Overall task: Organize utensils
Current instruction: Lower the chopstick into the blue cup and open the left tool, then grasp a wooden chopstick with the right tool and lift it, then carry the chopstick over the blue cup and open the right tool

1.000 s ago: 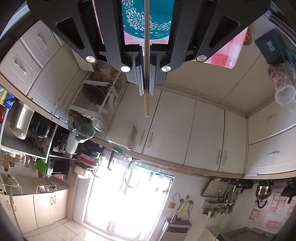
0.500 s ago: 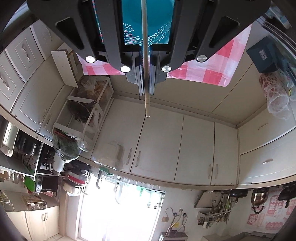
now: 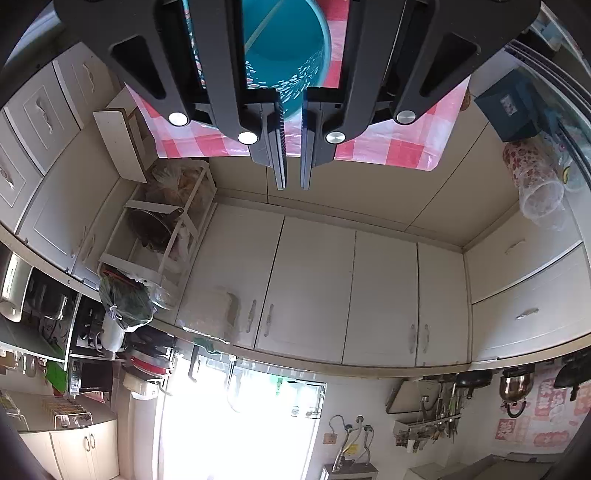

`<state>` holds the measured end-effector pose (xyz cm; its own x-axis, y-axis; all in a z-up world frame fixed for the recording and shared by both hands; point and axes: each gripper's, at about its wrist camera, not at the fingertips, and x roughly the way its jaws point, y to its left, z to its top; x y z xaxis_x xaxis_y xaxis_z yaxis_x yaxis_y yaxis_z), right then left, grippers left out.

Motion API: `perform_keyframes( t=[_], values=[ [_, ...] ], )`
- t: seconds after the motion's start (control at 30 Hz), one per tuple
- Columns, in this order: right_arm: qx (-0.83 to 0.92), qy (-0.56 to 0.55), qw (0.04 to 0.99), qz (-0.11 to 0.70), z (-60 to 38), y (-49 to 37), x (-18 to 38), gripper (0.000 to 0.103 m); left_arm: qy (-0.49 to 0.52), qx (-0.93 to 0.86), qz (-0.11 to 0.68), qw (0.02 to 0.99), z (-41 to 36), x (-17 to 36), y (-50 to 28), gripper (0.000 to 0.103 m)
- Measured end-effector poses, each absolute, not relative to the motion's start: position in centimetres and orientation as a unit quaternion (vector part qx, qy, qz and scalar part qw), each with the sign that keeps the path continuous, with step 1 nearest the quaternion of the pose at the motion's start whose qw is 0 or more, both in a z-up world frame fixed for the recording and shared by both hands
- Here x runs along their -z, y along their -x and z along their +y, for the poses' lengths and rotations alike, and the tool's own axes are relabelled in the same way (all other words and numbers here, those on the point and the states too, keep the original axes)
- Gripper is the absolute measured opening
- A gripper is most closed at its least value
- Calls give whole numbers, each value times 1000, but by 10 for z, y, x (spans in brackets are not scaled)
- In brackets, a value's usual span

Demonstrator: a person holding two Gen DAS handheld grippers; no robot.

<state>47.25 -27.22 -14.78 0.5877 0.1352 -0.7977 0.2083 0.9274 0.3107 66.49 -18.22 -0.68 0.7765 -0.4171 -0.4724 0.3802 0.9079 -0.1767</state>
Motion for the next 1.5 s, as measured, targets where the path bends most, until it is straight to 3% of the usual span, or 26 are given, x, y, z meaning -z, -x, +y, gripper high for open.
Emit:
perform_keyframes(
  t=[0.17, 0.3, 0.43, 0.57, 0.73, 0.9, 1.0, 1.17, 1.5],
  values=[
    [24, -168, 872, 458, -268, -473, 147, 7, 35, 211, 264, 941, -167, 7, -654, 17],
    [24, -153, 873, 462, -265, -472, 147, 6, 25, 199, 266, 943, -147, 10, -632, 39],
    [18, -185, 872, 453, -274, -459, 138, 6, 9, 193, 276, 942, -119, 21, -606, 47],
    [-10, -259, 878, 402, -291, -430, 106, 6, 1, 188, 303, 934, -91, 36, -589, 51],
    [-52, -320, 903, 284, -311, -413, 27, 6, -7, 185, 329, 926, -68, 53, -569, 52],
    [-42, -295, 944, 145, -315, -463, -49, 6, -6, 194, 339, 921, -58, 57, -552, 54],
    [-7, -275, 957, 92, -317, -507, -61, 6, -4, 195, 340, 920, -59, 57, -544, 58],
    [55, -227, 966, 115, -312, -578, -41, 6, 7, 194, 352, 916, -52, 64, -541, 59],
    [54, -182, 963, 193, -301, -587, -10, 6, 21, 193, 365, 910, -50, 70, -544, 59]
  ],
)
